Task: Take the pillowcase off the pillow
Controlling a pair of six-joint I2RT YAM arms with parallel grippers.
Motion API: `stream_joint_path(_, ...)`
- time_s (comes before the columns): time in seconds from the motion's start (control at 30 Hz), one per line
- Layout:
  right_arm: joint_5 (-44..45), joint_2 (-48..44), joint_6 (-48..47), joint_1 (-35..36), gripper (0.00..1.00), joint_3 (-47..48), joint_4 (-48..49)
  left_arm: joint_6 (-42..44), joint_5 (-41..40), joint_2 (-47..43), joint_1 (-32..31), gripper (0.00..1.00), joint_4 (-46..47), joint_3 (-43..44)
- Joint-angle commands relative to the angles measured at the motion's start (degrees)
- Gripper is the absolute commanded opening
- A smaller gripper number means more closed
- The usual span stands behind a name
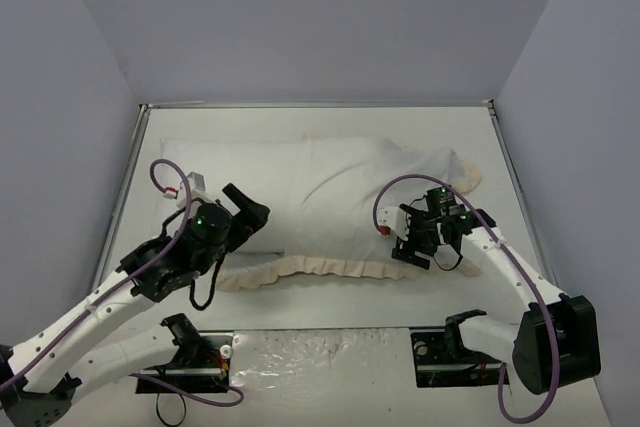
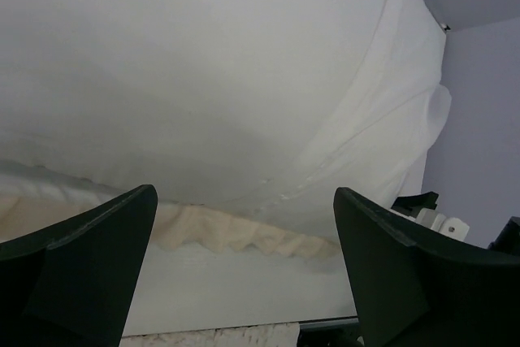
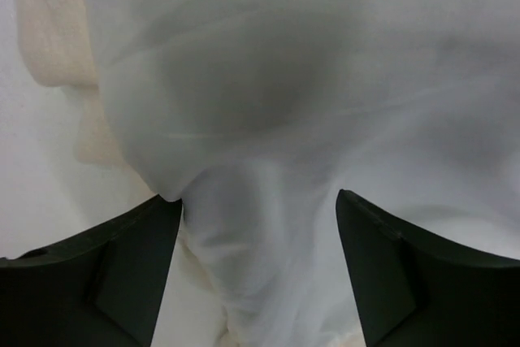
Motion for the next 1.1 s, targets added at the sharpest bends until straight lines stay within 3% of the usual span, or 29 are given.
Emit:
stream_joint_path(0.0, 2.6, -0.5, 5.6, 1.7, 0.72, -2.2, 6.8, -14.7, -12.7, 4.5, -6.0, 0.89, -5.1, 0.6)
stream_joint_path(0.03, 2.3, -0.5, 6.1, 1.8, 0.66, -2.4, 7.1, -18.7, -14.5, 5.7, -7.3, 0.9, -8.3, 1.4)
stream_joint_path(0.07, 2.0, -0.5, 6.5, 1.8, 0.53, -2.5, 7.3, -20.6, -16.9, 8.4, -8.3, 0.9, -10.1, 2.3)
stream_joint_path(0.23, 1.6, -0.1, 7.5, 1.8, 0.24, -2.2, 7.9, -34.0, -17.6, 15.6, -13.6, 0.91, -20.5, 6.7)
stream_joint_path(0.3, 1.3, 0.4, 7.8, 1.8, 0.16, -2.0, 8.1, -38.7, -19.1, 16.1, -15.4, 0.92, -21.1, 5.8)
stream_joint_path(0.47, -0.5, 2.5, 9.5, 1.7, 0.01, -1.0, 8.0, -41.6, -22.2, 17.5, -15.9, 0.92, -14.0, 0.8)
stream_joint_path(0.67, -2.5, 2.7, 12.2, 1.6, 0.0, 1.9, 7.3, -42.4, -23.8, 20.5, -10.7, 0.92, -5.7, -4.0)
stream_joint_path(0.9, -4.0, 2.7, 13.1, 1.6, 0.0, 3.2, 6.5, -34.1, -23.5, 21.6, -3.3, 0.92, 4.9, -5.2)
stream_joint_path(1.0, -4.6, 2.7, 13.9, 1.6, 0.0, 3.8, 6.3, -33.1, -22.3, 23.5, -0.9, 0.81, 8.8, -6.7)
stream_joint_path(1.07, -4.9, 2.7, 14.0, 1.6, 0.0, 4.4, 6.0, -31.2, -22.0, 24.4, -0.3, 0.65, 12.9, -8.0)
